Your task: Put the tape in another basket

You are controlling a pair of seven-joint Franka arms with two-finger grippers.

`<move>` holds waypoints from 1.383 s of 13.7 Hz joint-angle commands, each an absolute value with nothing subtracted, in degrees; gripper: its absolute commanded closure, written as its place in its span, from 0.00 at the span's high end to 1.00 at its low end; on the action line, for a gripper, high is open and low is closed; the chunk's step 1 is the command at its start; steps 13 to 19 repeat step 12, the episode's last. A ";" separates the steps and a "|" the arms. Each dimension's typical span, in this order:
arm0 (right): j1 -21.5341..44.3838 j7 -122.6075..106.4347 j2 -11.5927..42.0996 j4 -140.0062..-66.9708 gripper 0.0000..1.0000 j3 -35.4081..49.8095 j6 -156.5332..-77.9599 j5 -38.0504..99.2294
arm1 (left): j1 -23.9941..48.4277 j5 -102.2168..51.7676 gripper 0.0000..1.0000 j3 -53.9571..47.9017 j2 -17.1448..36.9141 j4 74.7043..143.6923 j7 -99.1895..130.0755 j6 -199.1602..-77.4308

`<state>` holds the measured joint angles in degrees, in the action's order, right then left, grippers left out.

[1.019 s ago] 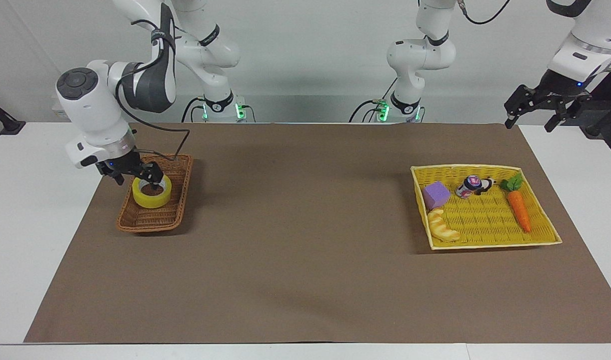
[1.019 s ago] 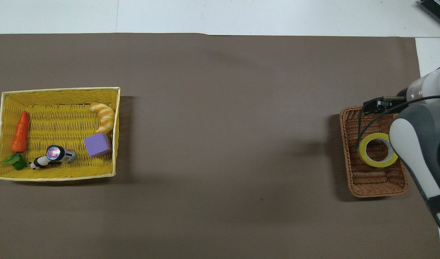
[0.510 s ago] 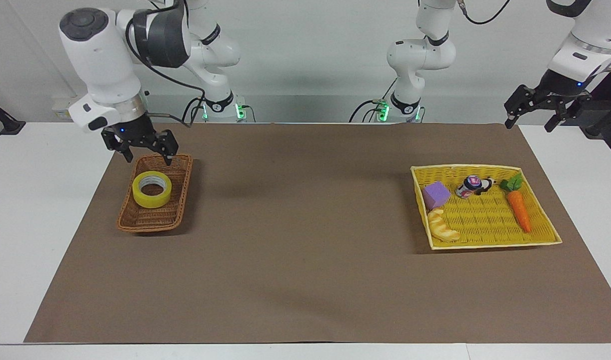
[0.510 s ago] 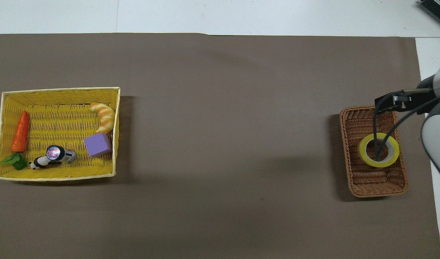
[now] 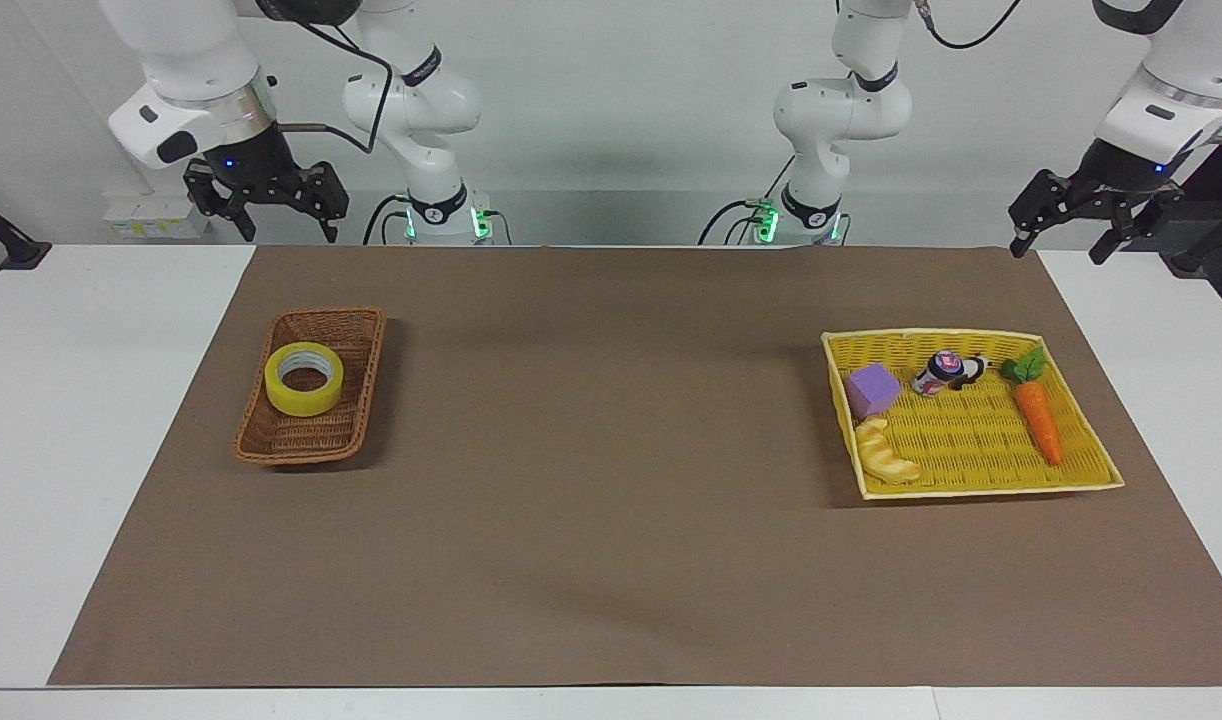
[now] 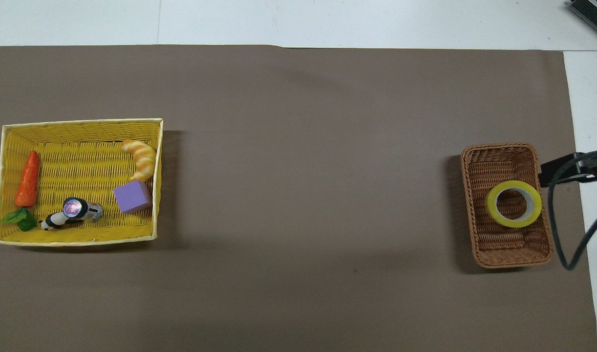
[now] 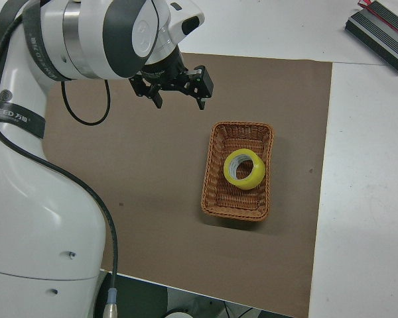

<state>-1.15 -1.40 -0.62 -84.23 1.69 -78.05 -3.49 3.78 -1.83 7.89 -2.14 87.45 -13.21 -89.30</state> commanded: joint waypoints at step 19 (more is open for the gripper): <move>-2.64 -5.09 -4.04 -87.27 1.00 1.41 -79.45 -0.18 | 4.22 -1.41 1.00 7.38 -2.02 86.57 -12.57 -88.24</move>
